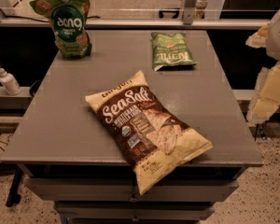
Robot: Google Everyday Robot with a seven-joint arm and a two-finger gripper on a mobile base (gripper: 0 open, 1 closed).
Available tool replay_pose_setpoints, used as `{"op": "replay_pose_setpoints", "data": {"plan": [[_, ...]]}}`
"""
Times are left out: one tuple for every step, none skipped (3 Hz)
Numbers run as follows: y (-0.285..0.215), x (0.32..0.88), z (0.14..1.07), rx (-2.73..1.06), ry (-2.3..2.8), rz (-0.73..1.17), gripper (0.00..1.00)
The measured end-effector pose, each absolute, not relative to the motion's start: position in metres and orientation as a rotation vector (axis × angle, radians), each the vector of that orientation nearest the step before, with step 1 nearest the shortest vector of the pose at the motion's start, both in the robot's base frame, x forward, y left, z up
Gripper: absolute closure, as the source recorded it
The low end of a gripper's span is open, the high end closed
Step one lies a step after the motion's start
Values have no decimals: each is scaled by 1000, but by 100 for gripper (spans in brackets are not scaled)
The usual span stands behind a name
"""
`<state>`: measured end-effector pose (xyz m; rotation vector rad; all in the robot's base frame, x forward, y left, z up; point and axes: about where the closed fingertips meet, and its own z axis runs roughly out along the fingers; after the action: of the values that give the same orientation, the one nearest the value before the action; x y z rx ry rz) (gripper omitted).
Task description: Move brown chip bag near green rice chip bag
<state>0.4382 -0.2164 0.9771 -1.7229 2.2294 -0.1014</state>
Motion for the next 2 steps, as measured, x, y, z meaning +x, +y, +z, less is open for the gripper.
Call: {"op": "replay_pose_setpoints", "data": {"plan": [[-216,438,977,-1723,2229,-101,0],[-203,438,964,-1694,2214,24,0]]}}
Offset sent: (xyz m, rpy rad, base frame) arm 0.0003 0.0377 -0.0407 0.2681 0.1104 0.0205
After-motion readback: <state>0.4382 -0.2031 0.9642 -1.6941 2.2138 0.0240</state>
